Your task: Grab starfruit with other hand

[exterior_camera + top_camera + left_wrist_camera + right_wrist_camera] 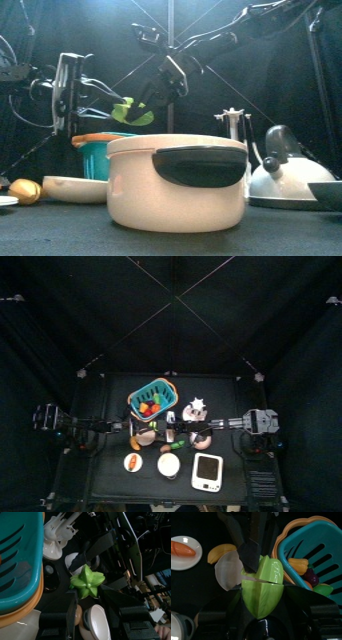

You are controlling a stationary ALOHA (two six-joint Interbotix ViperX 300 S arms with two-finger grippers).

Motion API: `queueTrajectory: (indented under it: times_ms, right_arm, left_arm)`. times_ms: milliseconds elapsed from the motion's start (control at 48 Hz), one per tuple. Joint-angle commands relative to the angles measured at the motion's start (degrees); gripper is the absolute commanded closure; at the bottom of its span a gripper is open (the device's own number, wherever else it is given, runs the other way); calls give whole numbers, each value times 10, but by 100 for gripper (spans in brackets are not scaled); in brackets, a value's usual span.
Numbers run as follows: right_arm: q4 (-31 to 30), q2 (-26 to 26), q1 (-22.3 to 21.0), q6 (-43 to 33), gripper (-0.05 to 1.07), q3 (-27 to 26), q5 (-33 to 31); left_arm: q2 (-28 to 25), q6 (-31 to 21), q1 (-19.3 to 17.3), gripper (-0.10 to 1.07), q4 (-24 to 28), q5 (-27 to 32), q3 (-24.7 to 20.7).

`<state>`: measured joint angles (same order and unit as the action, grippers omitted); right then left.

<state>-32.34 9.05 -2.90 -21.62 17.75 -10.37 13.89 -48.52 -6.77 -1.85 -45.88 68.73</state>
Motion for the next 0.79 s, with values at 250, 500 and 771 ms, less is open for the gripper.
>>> queueTrajectory:
  times_ms: [250, 500, 771]
  right_arm:
    - [3, -25, 0, -1, 41, -2, 3]
    - [3, -25, 0, -1, 41, -2, 3]
    - [2, -23, 2, 0, 41, -9, 25]
  left_arm:
    - [5, 0, -4, 44, -2, -4, -3]
    - [5, 0, -5, 43, -1, -3, -3]
    - [-1, 0, -4, 19, 34, -2, -16]
